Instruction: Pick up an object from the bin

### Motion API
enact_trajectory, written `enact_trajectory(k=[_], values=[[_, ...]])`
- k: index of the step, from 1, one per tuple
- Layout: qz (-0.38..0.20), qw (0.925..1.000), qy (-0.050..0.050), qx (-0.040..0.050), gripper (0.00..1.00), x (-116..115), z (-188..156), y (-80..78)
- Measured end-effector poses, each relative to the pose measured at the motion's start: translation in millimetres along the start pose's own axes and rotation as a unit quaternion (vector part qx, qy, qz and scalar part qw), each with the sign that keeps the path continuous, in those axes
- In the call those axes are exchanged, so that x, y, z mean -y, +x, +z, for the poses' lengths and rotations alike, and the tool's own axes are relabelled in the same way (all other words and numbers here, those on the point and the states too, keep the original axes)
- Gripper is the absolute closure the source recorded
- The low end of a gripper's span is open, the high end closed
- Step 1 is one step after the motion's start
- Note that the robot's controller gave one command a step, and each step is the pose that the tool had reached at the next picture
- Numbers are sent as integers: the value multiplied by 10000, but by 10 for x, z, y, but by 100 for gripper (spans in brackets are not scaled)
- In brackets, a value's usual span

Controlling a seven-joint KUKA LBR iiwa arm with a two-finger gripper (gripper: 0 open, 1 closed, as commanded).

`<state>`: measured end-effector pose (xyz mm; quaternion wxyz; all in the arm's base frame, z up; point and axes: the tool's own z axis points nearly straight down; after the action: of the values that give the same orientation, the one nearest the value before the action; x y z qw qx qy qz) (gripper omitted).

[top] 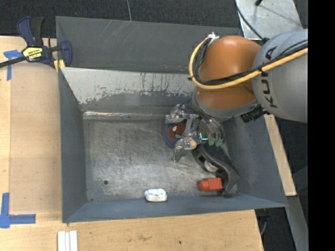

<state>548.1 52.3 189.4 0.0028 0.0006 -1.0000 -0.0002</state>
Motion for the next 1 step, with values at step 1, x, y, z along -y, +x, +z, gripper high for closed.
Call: enact_trajectory(k=[1], values=[[1749, 9846, 2, 14, 0, 250, 611, -74]])
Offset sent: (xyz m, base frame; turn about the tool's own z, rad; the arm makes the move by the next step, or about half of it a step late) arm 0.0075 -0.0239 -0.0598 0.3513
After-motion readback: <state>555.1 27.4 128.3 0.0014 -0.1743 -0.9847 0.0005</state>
